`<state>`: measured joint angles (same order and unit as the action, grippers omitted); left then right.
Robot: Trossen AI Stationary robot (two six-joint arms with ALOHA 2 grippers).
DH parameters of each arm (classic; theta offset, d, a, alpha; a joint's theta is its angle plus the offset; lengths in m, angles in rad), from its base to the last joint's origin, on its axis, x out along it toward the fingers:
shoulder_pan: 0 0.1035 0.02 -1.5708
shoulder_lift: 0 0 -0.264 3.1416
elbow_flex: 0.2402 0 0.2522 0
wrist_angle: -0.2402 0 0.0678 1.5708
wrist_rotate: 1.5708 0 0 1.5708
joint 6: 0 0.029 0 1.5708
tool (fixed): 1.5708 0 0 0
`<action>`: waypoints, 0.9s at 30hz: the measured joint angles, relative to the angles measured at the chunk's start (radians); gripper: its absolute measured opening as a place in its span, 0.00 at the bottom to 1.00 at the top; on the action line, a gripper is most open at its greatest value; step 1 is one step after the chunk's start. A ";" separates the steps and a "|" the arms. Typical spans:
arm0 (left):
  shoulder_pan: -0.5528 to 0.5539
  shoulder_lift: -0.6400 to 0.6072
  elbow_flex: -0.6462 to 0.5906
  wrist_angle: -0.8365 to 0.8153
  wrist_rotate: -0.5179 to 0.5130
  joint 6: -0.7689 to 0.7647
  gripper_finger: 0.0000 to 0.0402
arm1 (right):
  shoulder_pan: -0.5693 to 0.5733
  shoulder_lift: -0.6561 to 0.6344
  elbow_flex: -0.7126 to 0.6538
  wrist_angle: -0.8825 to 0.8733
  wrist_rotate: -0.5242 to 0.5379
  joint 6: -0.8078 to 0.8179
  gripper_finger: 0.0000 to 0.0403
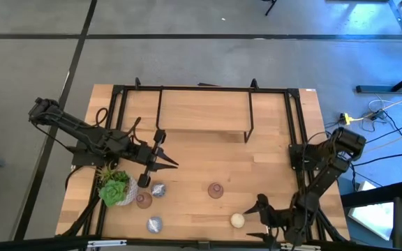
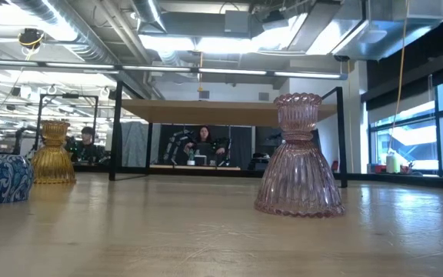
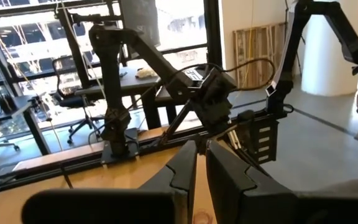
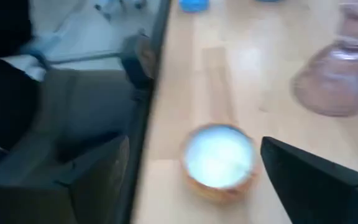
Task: Pick & Place candle stick holders
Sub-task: Put the orange candle on the shelf
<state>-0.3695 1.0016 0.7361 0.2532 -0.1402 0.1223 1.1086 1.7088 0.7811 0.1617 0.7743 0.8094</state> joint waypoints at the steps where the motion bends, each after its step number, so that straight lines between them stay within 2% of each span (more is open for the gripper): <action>1: 0.000 0.000 0.000 -0.003 0.000 0.000 0.08 | 0.005 0.003 0.000 -0.024 0.014 0.001 0.93; 6: 0.000 0.000 0.000 -0.011 0.000 -0.005 0.08 | 0.001 0.045 -0.001 -0.057 0.070 0.017 0.94; 13: 0.000 0.000 0.000 -0.011 0.000 -0.007 0.08 | -0.036 0.055 0.000 0.056 -0.043 0.057 0.94; 20: 0.000 0.000 0.000 -0.010 0.000 -0.008 0.08 | -0.064 0.055 0.000 0.155 -0.046 0.047 0.94; 24: 0.000 0.000 0.000 -0.010 0.000 -0.007 0.08 | -0.077 0.055 0.000 0.141 -0.059 0.035 0.94; 27: 0.000 0.000 0.000 -0.017 0.000 -0.006 0.08 | -0.089 0.055 0.000 0.085 -0.119 0.047 0.94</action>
<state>-0.3694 1.0016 0.7361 0.2363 -0.1402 0.1159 1.0201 1.7638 0.7807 0.2466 0.6555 0.8560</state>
